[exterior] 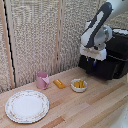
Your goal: Extend the gripper towards the air fryer handle. Grasp the air fryer handle and pull it to open the air fryer. Release the air fryer handle and move the gripper to the bread. Grasp the bread with the gripper and move it to the air fryer basket. Release the bread inside the air fryer and retract the gripper.
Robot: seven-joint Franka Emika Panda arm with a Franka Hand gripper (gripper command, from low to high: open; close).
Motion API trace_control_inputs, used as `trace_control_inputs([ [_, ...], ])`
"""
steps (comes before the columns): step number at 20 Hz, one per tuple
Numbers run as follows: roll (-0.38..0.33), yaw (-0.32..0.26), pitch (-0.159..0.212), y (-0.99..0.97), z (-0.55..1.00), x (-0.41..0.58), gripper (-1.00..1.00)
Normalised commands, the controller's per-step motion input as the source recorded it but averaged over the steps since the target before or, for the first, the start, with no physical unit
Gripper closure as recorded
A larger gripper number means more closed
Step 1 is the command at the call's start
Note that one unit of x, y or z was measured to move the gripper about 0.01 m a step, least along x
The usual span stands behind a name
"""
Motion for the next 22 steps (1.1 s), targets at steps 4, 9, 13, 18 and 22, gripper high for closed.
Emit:
trace_control_inputs([
  [4,-0.044,-0.003,0.000,0.07,-0.36,0.000,1.00],
  [9,-0.012,-0.014,0.003,0.00,-0.26,0.003,1.00],
  [13,0.046,-0.028,0.000,0.04,-0.02,0.009,1.00],
  [18,0.036,-0.034,-0.020,0.14,0.26,0.000,-1.00],
  [22,0.031,0.000,-0.050,0.20,0.74,0.098,-1.00],
])
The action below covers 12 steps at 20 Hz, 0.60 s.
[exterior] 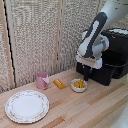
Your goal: Extend the gripper towards the air fryer handle. Grasp the air fryer handle and pull it to open the air fryer. Release the air fryer handle and move the gripper to the bread. Grasp the bread with the gripper and move it to the air fryer basket. Release the bread inside the air fryer and retract the gripper.
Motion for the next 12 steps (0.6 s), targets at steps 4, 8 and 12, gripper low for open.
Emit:
trace_control_inputs([
  [4,-0.002,0.000,-0.038,0.20,0.77,0.181,-1.00],
  [8,-0.014,0.040,-0.001,0.21,0.68,0.247,-1.00],
  [12,0.012,0.269,0.028,0.14,0.35,0.331,-1.00],
])
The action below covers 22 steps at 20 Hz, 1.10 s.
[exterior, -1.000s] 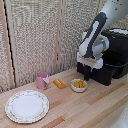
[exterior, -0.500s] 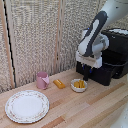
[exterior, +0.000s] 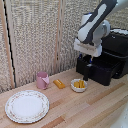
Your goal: Extend the gripper towards the air fryer handle. Grasp the air fryer handle and pull it to open the air fryer. Release the air fryer handle and move the gripper to the bread. Grasp the bread with the gripper and move it to the air fryer basket. Release the bread inside the air fryer and retract the gripper.
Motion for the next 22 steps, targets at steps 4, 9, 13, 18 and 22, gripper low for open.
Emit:
trace_control_inputs([
  [4,0.041,0.313,0.024,0.07,0.21,0.320,-1.00],
  [9,0.113,0.291,0.009,0.08,0.10,0.381,-1.00],
  [13,0.148,0.218,0.000,0.26,0.00,0.356,-1.00],
  [18,0.147,0.129,0.000,0.54,0.00,0.296,-1.00],
  [22,0.079,0.103,0.061,0.72,0.00,0.298,-1.00],
])
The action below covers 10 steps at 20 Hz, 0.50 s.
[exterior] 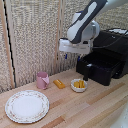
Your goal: Extend the gripper towards the air fryer handle. Grasp the air fryer handle and pull it to open the air fryer. Release the air fryer handle and move the gripper to the bread. Grasp the bread with the gripper and move it to the air fryer basket. Release the bread inside the air fryer and retract the gripper.
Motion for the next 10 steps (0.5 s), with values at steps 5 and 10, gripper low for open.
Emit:
trace_control_inputs([
  [5,-0.036,0.135,0.198,0.68,-0.03,0.221,-1.00],
  [10,-0.140,0.168,0.260,0.30,-0.06,0.020,-1.00],
])
